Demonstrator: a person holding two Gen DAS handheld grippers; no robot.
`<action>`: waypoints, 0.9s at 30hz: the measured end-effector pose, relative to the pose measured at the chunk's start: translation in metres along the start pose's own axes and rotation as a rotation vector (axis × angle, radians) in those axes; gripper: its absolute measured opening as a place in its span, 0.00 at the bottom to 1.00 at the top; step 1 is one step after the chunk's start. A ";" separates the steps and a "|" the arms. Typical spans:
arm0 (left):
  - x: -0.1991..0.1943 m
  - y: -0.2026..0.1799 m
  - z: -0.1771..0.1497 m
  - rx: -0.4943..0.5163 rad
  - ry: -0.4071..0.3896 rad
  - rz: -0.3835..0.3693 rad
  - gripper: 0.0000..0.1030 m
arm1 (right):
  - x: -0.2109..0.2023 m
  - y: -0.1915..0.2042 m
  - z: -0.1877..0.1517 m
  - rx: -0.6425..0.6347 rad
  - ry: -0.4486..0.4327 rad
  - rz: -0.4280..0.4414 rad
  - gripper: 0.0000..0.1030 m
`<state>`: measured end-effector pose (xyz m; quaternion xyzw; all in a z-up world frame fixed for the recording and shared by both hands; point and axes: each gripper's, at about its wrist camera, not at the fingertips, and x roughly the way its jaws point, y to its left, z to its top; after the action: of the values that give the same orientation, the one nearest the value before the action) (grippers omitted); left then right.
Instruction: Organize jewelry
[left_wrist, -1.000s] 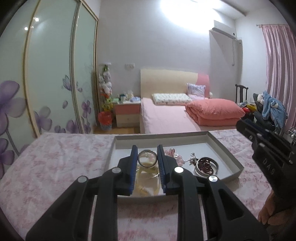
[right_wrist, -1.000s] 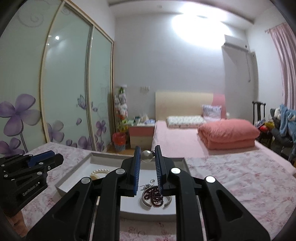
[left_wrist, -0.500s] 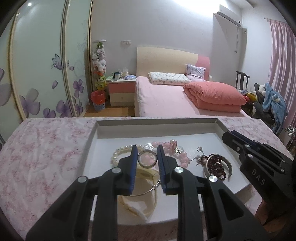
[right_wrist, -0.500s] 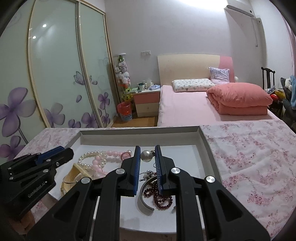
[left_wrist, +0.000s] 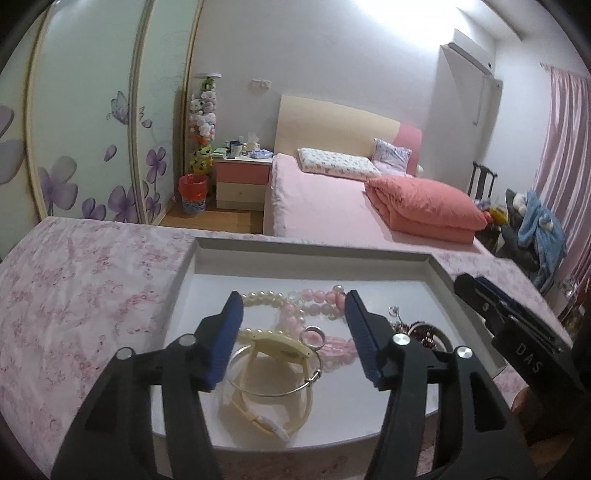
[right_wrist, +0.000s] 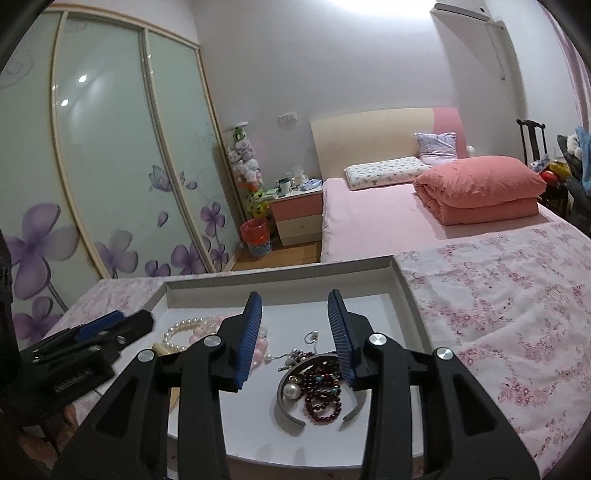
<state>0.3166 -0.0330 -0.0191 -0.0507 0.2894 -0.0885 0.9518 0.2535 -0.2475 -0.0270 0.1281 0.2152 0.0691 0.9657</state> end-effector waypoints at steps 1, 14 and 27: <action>-0.004 0.003 0.001 -0.011 -0.005 -0.001 0.60 | -0.001 0.000 0.001 0.002 -0.003 -0.002 0.38; -0.101 0.041 -0.005 -0.064 -0.127 0.075 0.92 | -0.074 0.012 0.001 -0.032 -0.082 -0.031 0.86; -0.186 0.028 -0.058 0.073 -0.246 0.226 0.96 | -0.143 0.031 -0.031 -0.044 -0.114 -0.078 0.98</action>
<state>0.1365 0.0285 0.0297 0.0061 0.1710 0.0157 0.9851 0.1091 -0.2376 0.0117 0.1021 0.1633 0.0285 0.9809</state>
